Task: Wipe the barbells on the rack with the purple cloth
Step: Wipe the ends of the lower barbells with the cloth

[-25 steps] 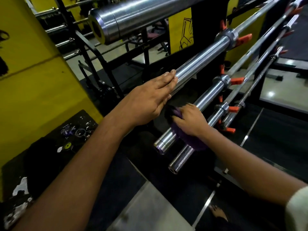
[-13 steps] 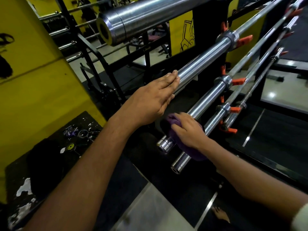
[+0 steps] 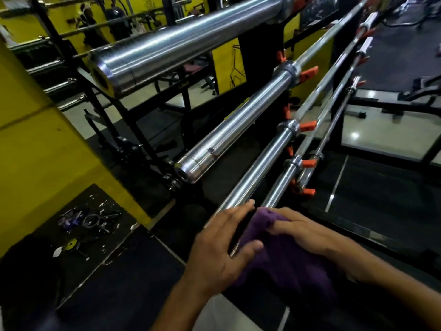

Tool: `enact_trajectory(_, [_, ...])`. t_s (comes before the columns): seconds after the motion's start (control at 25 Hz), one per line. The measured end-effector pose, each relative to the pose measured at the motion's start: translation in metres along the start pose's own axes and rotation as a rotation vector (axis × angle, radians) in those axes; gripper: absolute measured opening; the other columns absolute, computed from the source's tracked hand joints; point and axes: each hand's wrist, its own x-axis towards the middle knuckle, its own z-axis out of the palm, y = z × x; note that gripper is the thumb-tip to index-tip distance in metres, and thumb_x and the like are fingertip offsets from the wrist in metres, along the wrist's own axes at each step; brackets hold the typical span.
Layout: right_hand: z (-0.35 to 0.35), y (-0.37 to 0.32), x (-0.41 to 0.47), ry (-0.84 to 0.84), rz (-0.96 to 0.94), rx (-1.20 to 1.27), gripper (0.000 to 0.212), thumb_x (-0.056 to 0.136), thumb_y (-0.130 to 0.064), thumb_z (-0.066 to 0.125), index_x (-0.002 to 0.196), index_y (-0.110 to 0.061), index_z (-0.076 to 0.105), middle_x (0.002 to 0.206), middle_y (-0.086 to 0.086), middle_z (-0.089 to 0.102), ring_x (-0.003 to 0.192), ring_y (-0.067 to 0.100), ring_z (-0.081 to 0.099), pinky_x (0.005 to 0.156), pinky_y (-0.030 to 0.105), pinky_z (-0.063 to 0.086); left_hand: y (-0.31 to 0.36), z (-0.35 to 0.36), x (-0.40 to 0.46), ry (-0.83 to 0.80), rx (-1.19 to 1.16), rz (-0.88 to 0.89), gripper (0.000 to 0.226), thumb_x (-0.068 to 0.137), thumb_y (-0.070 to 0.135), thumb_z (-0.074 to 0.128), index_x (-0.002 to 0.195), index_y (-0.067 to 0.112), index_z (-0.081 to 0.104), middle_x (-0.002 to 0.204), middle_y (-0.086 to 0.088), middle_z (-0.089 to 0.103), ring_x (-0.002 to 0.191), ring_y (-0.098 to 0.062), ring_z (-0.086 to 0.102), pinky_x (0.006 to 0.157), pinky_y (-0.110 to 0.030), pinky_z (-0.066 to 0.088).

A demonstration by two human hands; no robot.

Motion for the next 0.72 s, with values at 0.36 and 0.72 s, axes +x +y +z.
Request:
enact_trajectory(0.36, [-0.108, 0.063, -0.005, 0.744, 0.043, -0.18, 0.007, 0.1, -0.021, 0.061, 0.098, -0.021, 0.067, 0.1, 0.013, 0.071, 0.084, 0.018, 0.066, 0.074, 0.032, 0.051, -0.022, 0.08, 0.072, -0.204, -0.229, -0.401, 0.023, 0.097, 0.044, 0.056, 0.113, 0.029, 0.065, 0.097, 0.013, 0.072, 0.09, -0.003, 0.067, 0.082, -0.038, 0.055])
enact_trajectory(0.72, [-0.093, 0.093, 0.027, 1.006, 0.247, 1.234, 0.06, 0.104, -0.052, 0.028, 0.084, -0.014, 0.069, 0.063, 0.008, 0.073, 0.052, 0.02, 0.071, 0.052, 0.032, 0.056, 0.01, 0.125, 0.158, -0.776, 0.271, -0.07, 0.073, 0.098, 0.057, 0.046, 0.158, 0.028, 0.017, 0.149, -0.003, 0.039, 0.132, -0.024, 0.045, 0.103, -0.044, 0.046])
